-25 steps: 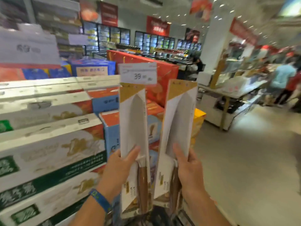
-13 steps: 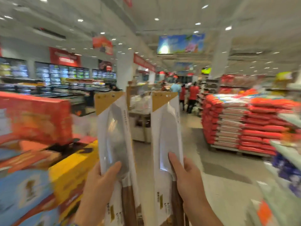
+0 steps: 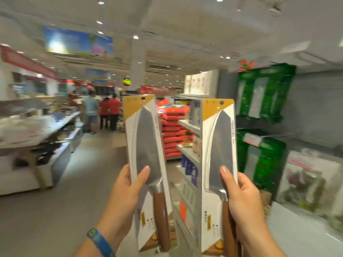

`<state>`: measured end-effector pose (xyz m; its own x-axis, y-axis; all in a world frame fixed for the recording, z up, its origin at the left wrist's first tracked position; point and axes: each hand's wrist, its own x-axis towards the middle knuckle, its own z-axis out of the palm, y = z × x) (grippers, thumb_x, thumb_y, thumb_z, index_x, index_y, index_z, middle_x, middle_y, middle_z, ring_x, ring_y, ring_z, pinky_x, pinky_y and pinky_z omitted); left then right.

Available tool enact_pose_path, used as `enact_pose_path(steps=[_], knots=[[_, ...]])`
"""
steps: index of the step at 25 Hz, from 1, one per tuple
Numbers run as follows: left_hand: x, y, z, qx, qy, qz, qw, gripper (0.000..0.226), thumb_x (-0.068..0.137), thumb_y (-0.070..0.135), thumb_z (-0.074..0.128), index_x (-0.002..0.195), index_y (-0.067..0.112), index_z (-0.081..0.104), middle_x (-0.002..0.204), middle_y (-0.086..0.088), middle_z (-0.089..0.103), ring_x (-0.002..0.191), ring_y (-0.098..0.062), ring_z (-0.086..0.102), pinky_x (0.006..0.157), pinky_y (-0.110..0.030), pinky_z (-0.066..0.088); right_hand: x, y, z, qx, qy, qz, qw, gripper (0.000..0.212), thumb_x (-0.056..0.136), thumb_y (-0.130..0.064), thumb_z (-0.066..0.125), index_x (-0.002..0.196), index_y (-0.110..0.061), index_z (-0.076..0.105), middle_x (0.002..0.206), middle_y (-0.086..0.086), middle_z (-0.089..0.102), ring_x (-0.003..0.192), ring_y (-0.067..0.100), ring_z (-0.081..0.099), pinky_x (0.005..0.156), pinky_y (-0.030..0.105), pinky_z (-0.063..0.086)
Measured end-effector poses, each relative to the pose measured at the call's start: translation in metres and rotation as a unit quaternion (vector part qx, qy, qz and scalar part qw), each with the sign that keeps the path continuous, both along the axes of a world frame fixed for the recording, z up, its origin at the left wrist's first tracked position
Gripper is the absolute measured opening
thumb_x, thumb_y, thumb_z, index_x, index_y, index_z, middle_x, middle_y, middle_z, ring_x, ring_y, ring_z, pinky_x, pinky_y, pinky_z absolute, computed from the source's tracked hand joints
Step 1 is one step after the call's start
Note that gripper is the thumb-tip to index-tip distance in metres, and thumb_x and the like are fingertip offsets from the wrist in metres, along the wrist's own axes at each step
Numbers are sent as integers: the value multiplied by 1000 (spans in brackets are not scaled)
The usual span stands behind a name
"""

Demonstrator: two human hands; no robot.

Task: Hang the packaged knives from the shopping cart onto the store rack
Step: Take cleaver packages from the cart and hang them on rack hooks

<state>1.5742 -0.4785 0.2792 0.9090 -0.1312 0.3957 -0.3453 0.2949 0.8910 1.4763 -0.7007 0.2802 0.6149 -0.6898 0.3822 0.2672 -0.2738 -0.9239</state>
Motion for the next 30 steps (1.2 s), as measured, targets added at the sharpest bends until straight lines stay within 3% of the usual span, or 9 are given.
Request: enact_pose_path(steps=[3, 7, 11, 15, 19, 23, 26, 30], knots=[[19, -75, -4, 4, -25, -58, 998, 24, 87, 45, 65, 110, 38, 65, 110, 12, 73, 102, -4, 68, 86, -30, 48, -18, -49, -7, 7, -18, -83, 996, 24, 94, -38, 69, 91, -14, 73, 83, 1, 77, 79, 18, 72, 73, 38, 54], [36, -172, -9, 0, -29, -138, 990, 18, 96, 44, 59, 112, 39, 62, 108, 19, 71, 100, 0, 67, 85, -31, 48, -40, -96, -7, 5, -22, -203, 979, 21, 95, -39, 67, 93, -18, 71, 84, -4, 77, 78, 14, 72, 63, 24, 53], [37, -255, 11, 6, -71, -208, 976, 16, 92, 45, 60, 100, 32, 64, 96, 24, 70, 86, 6, 65, 73, -24, 46, -71, -128, 11, -1, -14, -329, 944, 31, 89, -53, 69, 95, -23, 72, 87, -7, 78, 83, 13, 74, 79, 41, 58], [-1, -331, 41, -13, -101, -346, 933, 17, 89, 44, 64, 98, 30, 65, 94, 23, 71, 81, 6, 66, 68, -21, 46, -122, -150, 33, -42, -5, -457, 888, 42, 82, -65, 66, 92, -25, 73, 85, -13, 77, 79, 5, 73, 80, 40, 58], [-65, -387, 59, -37, -136, -451, 882, 7, 92, 33, 65, 93, 27, 65, 90, 23, 71, 79, 8, 65, 60, -4, 44, -178, -168, 52, -69, -4, -525, 848, 34, 87, -60, 67, 91, -27, 73, 85, -13, 77, 79, 4, 72, 77, 37, 55], [-132, -438, 80, -65, -154, -522, 836, 7, 92, 29, 65, 95, 23, 67, 90, 17, 73, 79, 5, 66, 62, -2, 44, -234, -202, 67, -90, 17, -574, 813, 41, 87, -62, 66, 84, -21, 70, 79, -11, 75, 73, 6, 70, 72, 36, 54], [-177, -473, 106, -87, -146, -544, 822, 14, 92, 29, 66, 93, 15, 69, 83, 11, 75, 73, 3, 68, 61, -5, 46, -278, -239, 88, -102, 0, -596, 796, 43, 88, -60, 66, 83, -17, 71, 76, -12, 74, 68, 4, 68, 62, 21, 51], [-236, -523, 133, -101, -121, -529, 834, 28, 88, 41, 68, 89, 14, 73, 80, 8, 76, 71, -1, 70, 57, -9, 48, -341, -287, 123, -107, -5, -580, 808, 61, 74, -79, 62, 85, -21, 76, 78, -13, 77, 71, 3, 71, 64, 29, 54]])
